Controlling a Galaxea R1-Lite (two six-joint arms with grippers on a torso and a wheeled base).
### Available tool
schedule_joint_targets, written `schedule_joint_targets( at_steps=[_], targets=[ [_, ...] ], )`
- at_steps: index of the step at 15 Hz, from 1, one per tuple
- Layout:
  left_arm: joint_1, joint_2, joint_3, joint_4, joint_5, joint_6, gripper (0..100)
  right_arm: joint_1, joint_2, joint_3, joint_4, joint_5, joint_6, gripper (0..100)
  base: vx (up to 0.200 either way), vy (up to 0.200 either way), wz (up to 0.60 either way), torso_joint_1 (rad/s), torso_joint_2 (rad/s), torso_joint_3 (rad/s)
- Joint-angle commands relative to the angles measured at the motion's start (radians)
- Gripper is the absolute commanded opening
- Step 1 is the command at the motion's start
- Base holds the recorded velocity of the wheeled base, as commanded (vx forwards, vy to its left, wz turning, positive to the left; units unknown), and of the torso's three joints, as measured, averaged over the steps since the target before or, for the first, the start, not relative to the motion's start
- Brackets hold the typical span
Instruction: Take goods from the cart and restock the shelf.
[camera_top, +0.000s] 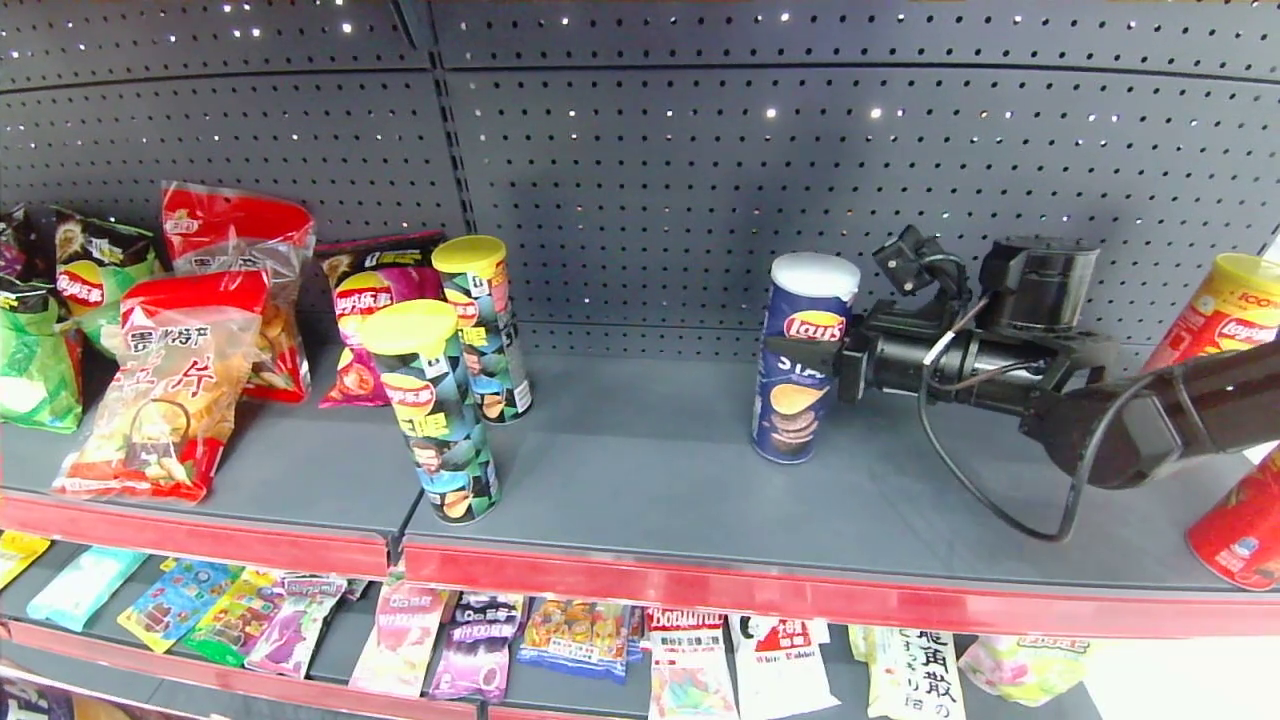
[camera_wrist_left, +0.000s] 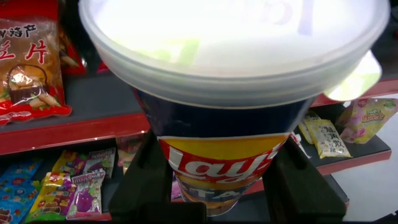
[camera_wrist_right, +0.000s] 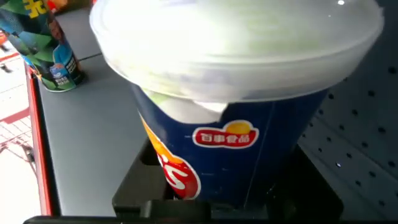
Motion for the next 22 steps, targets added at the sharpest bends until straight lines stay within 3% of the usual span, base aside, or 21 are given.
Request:
schedule_joint_targets(
  at_steps=[1, 6, 12, 22],
  targets=[
    [0.001, 0.001, 0.009, 0.0, -0.001, 0.0, 0, 0.018, -0.128, 0.111, -0.006, -0.06, 0.002, 0, 0.0, 0.0, 0.0, 0.0, 0.0, 0.0],
    [0.001, 0.003, 0.014, -0.002, -0.006, 0.0, 0, 0.064, -0.229, 0.355, -0.204, -0.146, 0.024, 0, 0.0, 0.0, 0.0, 0.0, 0.0, 0.0],
    [0.001, 0.0, 0.02, -0.002, -0.008, 0.0, 0, 0.113, -0.309, 0.479, -0.211, -0.206, 0.054, 0, 0.0, 0.0, 0.0, 0.0, 0.0, 0.0],
    [-0.001, 0.0, 0.021, -0.002, -0.006, 0.0, 0, 0.17, -0.279, 0.476, -0.215, -0.207, 0.054, 0, 0.0, 0.0, 0.0, 0.0, 0.0, 0.0]
  ],
)
